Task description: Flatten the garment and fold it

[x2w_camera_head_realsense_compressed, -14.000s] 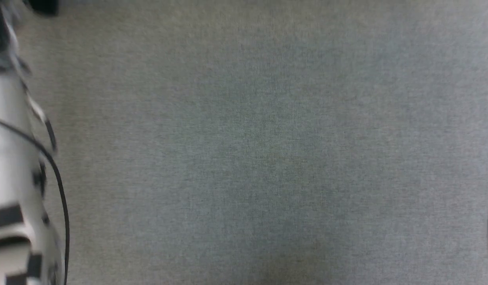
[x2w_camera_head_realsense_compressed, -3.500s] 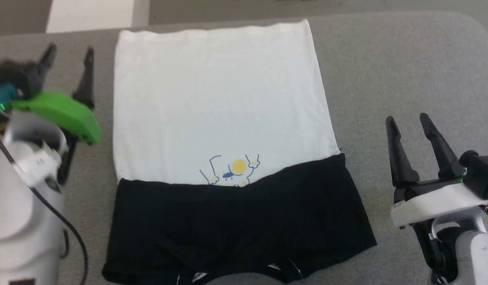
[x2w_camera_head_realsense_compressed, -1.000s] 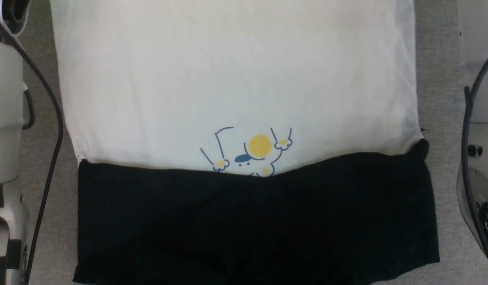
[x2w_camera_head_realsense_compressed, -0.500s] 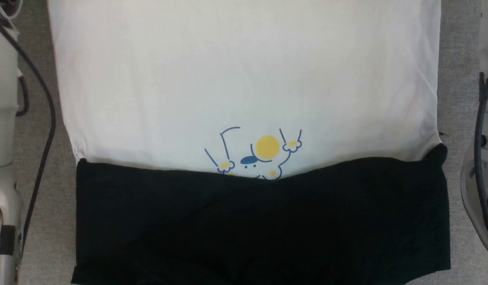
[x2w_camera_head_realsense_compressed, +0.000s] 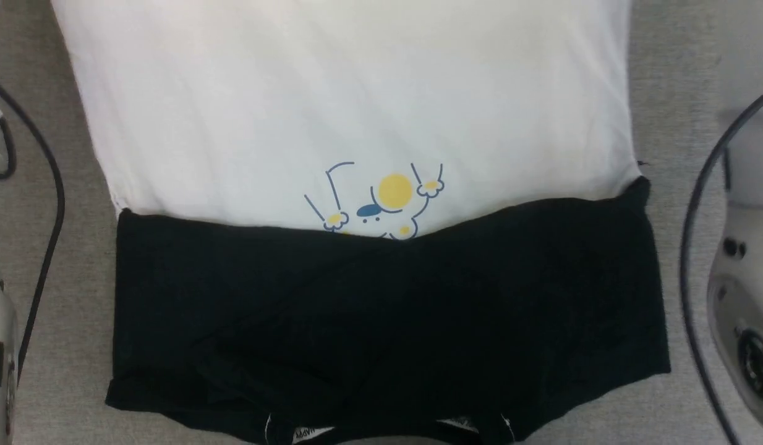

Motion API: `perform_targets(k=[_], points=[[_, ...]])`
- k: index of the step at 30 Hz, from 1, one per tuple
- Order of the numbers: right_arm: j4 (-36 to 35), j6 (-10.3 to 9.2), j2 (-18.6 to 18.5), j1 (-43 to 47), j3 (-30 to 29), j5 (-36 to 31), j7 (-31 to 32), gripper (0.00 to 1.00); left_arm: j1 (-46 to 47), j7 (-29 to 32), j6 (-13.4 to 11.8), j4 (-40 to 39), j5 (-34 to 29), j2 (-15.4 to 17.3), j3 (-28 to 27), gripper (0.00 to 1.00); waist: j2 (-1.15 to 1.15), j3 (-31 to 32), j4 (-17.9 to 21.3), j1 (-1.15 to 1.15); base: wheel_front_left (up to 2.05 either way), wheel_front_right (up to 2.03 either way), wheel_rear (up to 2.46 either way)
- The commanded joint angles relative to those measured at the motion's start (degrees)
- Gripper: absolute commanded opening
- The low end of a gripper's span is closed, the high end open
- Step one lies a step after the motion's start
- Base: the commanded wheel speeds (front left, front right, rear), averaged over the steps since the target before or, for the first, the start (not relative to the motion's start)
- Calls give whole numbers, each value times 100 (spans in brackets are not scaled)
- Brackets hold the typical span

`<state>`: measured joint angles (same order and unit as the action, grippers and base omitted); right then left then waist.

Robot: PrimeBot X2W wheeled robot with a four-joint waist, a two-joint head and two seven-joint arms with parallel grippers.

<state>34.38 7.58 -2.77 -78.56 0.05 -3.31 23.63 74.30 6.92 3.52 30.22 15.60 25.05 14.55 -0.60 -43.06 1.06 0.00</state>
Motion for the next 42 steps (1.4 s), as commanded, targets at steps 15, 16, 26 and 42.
perform_targets(k=[15,16,26,42], points=[[-1211,-9,-400,2768,879,777,-1622,0,-3143,-848,159,-1323,680,116,63,0,60,2318,20,0,0,0,0],[-1361,-9,-456,2968,880,840,-1612,0,-3369,-841,130,-1468,703,124,71,0,60,2418,1,0,0,0,0],[-3254,-9,-552,5651,96,1174,-1208,0,-6017,-867,-371,-2727,1334,-35,-112,0,60,3179,-229,0,0,0,0],[-4436,-9,-17,8625,-847,1101,-241,0,-7653,-1220,-564,-2633,1724,-325,-68,0,60,3483,-425,0,0,0,0]])
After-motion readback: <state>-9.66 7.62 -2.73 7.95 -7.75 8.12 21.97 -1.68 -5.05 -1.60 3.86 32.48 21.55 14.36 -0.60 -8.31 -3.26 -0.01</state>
